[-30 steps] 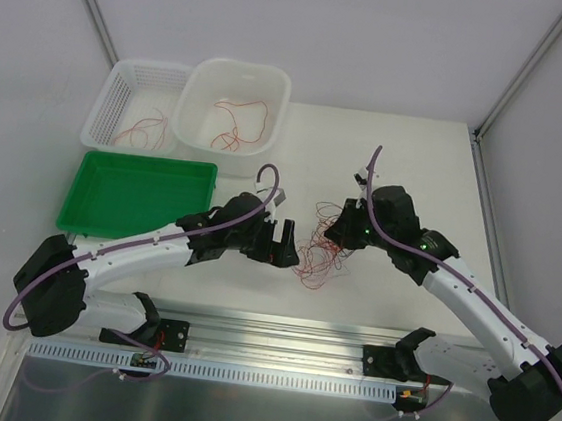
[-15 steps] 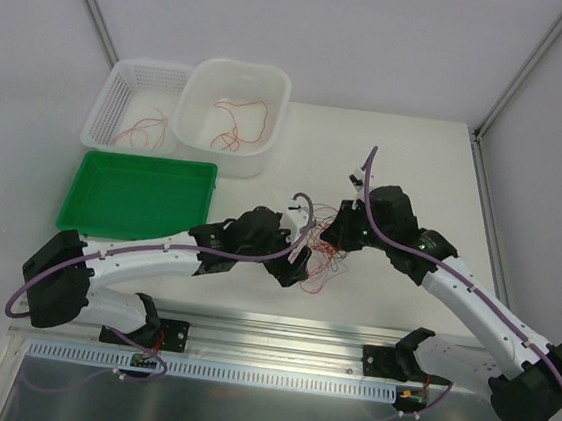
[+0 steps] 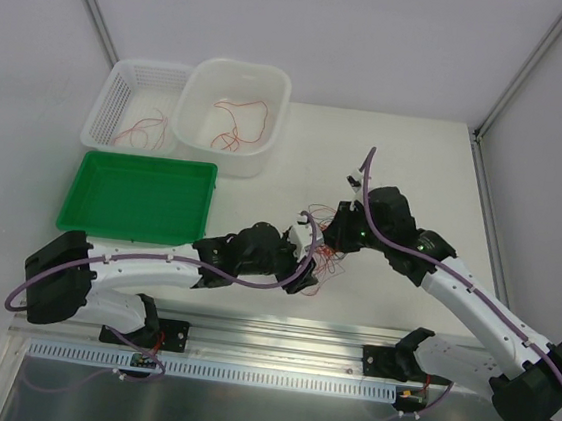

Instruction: Untangle the cables

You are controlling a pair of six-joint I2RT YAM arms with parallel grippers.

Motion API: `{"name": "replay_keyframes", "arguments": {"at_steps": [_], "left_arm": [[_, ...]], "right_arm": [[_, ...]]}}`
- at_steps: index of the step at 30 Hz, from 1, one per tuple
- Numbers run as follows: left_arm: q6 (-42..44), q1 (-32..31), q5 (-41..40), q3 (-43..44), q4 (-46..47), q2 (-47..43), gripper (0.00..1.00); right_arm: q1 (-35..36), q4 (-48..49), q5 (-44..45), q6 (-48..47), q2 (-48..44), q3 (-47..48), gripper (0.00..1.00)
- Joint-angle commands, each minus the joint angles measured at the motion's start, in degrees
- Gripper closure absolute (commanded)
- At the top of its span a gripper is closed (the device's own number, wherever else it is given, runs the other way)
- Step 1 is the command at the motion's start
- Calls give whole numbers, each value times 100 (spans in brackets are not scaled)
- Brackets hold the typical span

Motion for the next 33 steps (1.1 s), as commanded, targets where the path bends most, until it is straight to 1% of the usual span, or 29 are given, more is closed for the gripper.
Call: {"name": "replay_keyframes", "arguments": {"at_steps": [1,6,7,14,18,20,22,23,24,25,26,28,30,31,33], "left_arm": [[221,-40,-152,123,448,189,45],[458,-40,-460,264,484,523,44],[536,-40,-625,299,484,576,44],[493,-40,-697,396,536,962,44],[476,-40,-978,370,650,1121,45],[484,-40,-1057,361,694,1173,50],[467,-40,-1049,361,694,1183,57],[450,-40,-988,352,694,1156,73],[441,-40,-979,335,677,1104,85],[380,-40,-961,326,642,1051,94],[353,-40,-961,317,590,894,100],[256,-40,-970,291,309,674,100],[177,-40,-1039,273,-33,261,100],[99,-40,-1075,256,-122,-10,100],[-7,-22,-1163,273,-394,-258,100]], "right_arm": [[70,163,-62,102,-42,217,98],[132,172,-45,111,-77,235,98],[141,155,-36,111,-86,235,98],[158,137,-36,120,-156,270,98],[202,128,-53,129,-182,305,98],[220,111,-44,138,-200,305,99],[220,76,-1,111,-235,296,98],[228,49,104,85,-244,279,99],[229,23,166,24,-244,270,98],[229,-56,227,-12,-226,270,98],[229,-117,437,-47,-218,270,98],[211,-320,754,-135,-200,235,92],[211,-478,1333,-161,-147,217,89],[202,-618,1501,-161,-130,200,77],[211,-654,1661,-205,-147,156,61]]}}
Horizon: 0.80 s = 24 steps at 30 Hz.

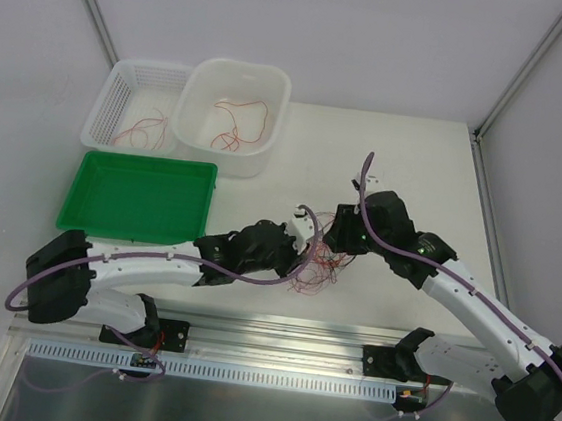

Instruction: Untangle the cables

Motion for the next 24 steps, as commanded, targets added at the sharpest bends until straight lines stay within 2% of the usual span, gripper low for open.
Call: {"name": "replay_keyframes", "arguments": {"at_steps": [1,4,6,12,14,17,20,24], "left_arm": [[-359,-16,-245,98,-477,-796,100],[-649,72,-246,204,-935,-1043,100],[-886,151,-132,292,-1094,-1087,100],[-1291,327,-139,528,-1586,-1123,100],[-1432,476,-428,651,-2041,-992,100],[-1792,844,-439,722,-2483,-702,100],[-2108,1038,-158,626,-2554,-595,100],[-2153,1048,-149,652,-2563,-613,100]], "right_arm": [[21,-206,646,-166,-77,84,47],[21,-31,427,-271,-191,-22,28],[21,66,348,-403,-244,-75,24],[21,435,356,-474,-297,-382,19],[21,593,400,-412,-542,-548,19],[21,875,356,-395,-999,-629,15],[30,902,400,-622,-1211,-637,12],[21,883,287,-728,-904,-725,12]]}}
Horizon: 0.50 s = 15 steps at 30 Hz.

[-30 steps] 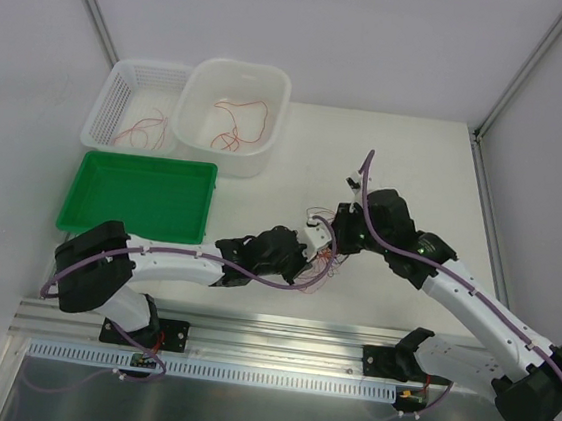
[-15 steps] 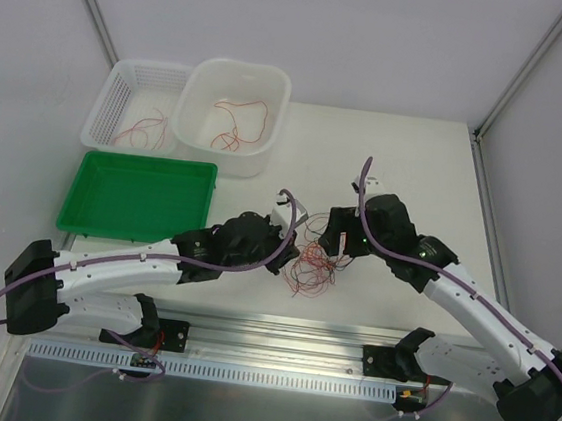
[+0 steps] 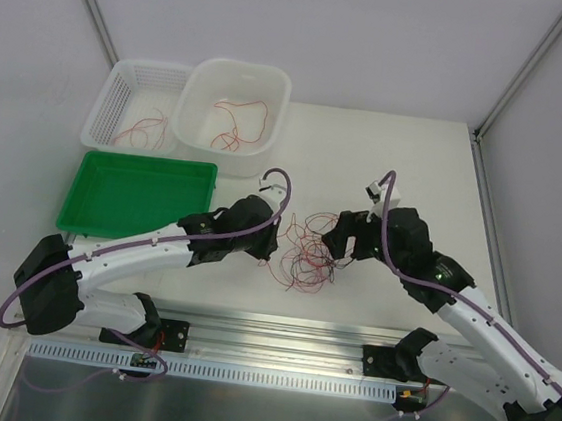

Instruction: Untangle the cables

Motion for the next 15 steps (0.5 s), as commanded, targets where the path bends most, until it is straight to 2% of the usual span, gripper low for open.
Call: {"name": "replay_keyframes", "arguments": {"at_steps": [1,11,14,15], "left_arm": [[-297,-3,59,112,-148,-125,100],[-280,49,15,42,-226,-609,100],[-280,93,-29,24,-305,-784,100],[-271,119,-55,16,-341,-889,100]], "right_arm": [[16,322,-124,-187,327,-176,11],[34,1428,-442,-274,2198,-389,10],[17,1736,-337,-222,2779,-310,13],[25,1764,-267,-196,2919,-274,17]]}}
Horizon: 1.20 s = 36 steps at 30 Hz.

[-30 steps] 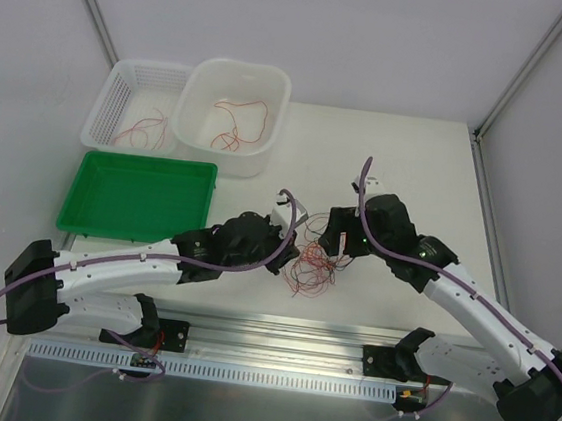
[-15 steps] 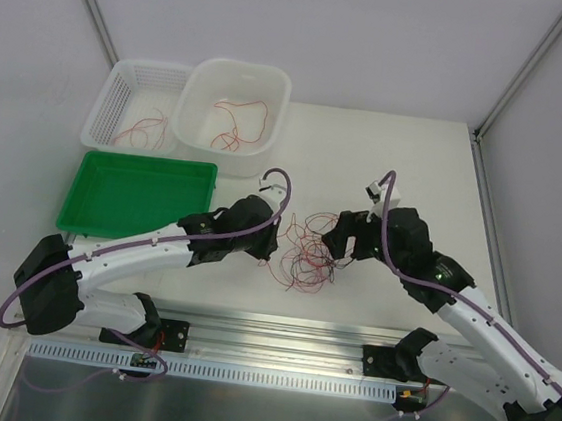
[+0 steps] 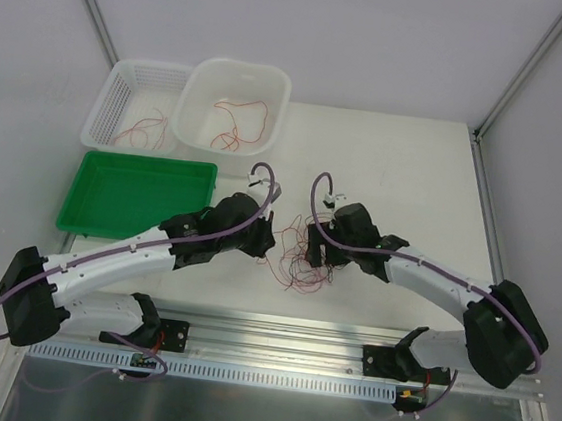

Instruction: Untangle the cables

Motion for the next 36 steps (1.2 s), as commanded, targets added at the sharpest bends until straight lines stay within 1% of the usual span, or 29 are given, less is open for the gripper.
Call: {"name": "replay_keyframes", "arguments": {"at_steps": [1,2,3,5,6,7,8,9,10,11,13,14,15,17,18,19,20,21,24,27,30,31,32,33,35,36], "left_arm": [[-44,128,-79,24,-164,-357,100],[0,242,-106,51,-286,-410,100],[26,312,-115,77,-366,-497,100],[97,601,-202,165,-559,-577,100],[140,716,-263,200,-777,-647,100],[176,813,-325,287,-910,-665,100],[220,1040,-395,340,-1033,-682,100],[237,1138,-526,384,-1269,-717,100],[255,1235,-580,463,-1350,-744,100],[281,1349,-633,507,-1420,-770,100],[308,1639,-782,586,-1614,-841,100],[308,1727,-826,604,-1684,-884,100],[325,1920,-896,631,-1746,-902,100],[317,2105,-923,657,-1913,-955,100],[325,2202,-932,666,-1948,-1025,100],[308,2359,-923,683,-2027,-1060,100],[308,2431,-888,684,-2062,-1148,100],[317,2501,-845,718,-2080,-1183,100],[334,2528,-730,815,-2106,-1315,100],[396,2659,-809,903,-2212,-1359,100],[405,3019,-783,1026,-2414,-1394,100],[387,3151,-643,1061,-2423,-1438,100],[361,3169,-581,1114,-2423,-1456,100],[361,3161,-485,1280,-2406,-1465,100],[378,3161,-239,1509,-2414,-1404,100],[396,3161,-11,1745,-2414,-1386,100]], "right_arm": [[19,621,120,-16,493,242,20],[10,630,356,-16,582,251,24],[-34,604,454,27,618,251,37],[-121,333,770,98,566,242,58],[-244,192,893,159,487,216,78],[-323,34,1121,186,365,207,85],[-402,-290,1227,186,59,198,91],[-569,-476,1316,186,-162,172,99],[-648,-652,1525,169,-364,172,99],[-754,-1045,1623,160,-792,198,99],[-1140,-1625,1807,186,-1181,303,99],[-1272,-1803,1835,195,-1592,347,99],[-1587,-1961,1852,204,-1779,391,99],[-1887,-2392,1861,221,-2149,566,99],[-2193,-2524,1870,230,-2420,654,99],[-2335,-2787,1870,230,-2527,829,99],[-2615,-2894,1844,204,-2615,926,99],[-2722,-2982,1765,195,-2755,1014,99],[-3101,-3193,1484,133,-2888,1296,99],[-3408,-3299,1361,28,-3002,1507,99],[-3795,-3439,1325,-7,-3090,1639,99],[-3891,-3440,1256,10,-3117,1657,99],[-3884,-3413,1124,28,-3117,1631,99],[-3884,-3361,732,45,-3117,1561,99],[-3884,-3168,343,124,-2995,1438,99],[-3884,-3019,-94,159,-2933,1281,99]]}}
